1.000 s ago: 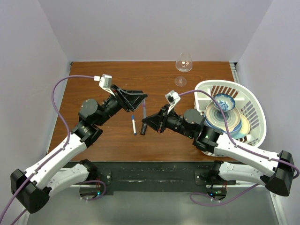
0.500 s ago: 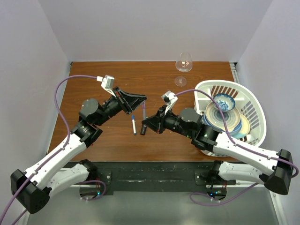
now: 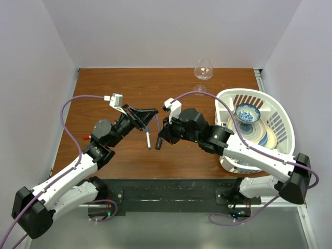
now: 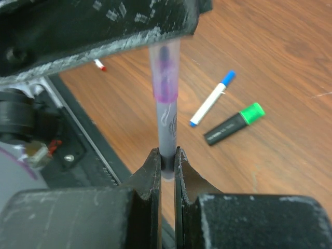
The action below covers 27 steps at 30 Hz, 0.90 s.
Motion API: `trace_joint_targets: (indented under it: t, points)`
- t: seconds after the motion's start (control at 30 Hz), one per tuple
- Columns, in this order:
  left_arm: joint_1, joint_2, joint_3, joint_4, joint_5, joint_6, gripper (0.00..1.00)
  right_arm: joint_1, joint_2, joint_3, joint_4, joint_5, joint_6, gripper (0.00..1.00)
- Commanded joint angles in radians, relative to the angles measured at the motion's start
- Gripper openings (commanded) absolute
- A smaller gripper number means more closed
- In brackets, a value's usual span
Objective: Insert the pens into the pen caps
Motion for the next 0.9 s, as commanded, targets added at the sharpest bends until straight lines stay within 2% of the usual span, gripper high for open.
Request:
trace_joint_targets:
  t: [0.0,0.2,0.37,0.53,0.73,0.77,0.83,0.87]
  points:
    - [-0.087,0.067,-0.137,-0.13,0.206,-0.054,0.0,-0.099,0.01,0.202,0.379,0.084,-0.064,0.0]
    - [-0.116,0.117,-0.177,-0.03,0.214,-0.066,0.0,-0.149,0.07,0.227,0.419,0.018,-0.07,0.0]
    - [-0.096,0.066,-0.119,-0.216,0.052,-0.003,0.0,-0.153,0.029,0.154,0.408,-0.023,-0.067,0.0]
    - [-0.003,0.049,0.065,-0.404,-0.1,0.109,0.0,-0.153,-0.051,-0.001,0.379,-0.108,0.009,0.0]
    - [0.08,0.077,0.278,-0.503,-0.101,0.178,0.0,-0.153,-0.146,-0.184,0.35,-0.163,0.069,0.0]
    - [0.08,0.09,0.299,-0.52,-0.102,0.184,0.03,-0.153,-0.154,-0.214,0.342,-0.178,0.077,0.0]
    - [0.08,0.1,0.349,-0.533,-0.102,0.196,0.16,-0.151,-0.169,-0.239,0.328,-0.186,0.109,0.0]
    - [0.08,0.101,0.362,-0.543,-0.104,0.196,0.32,-0.153,-0.171,-0.259,0.298,-0.186,0.118,0.0]
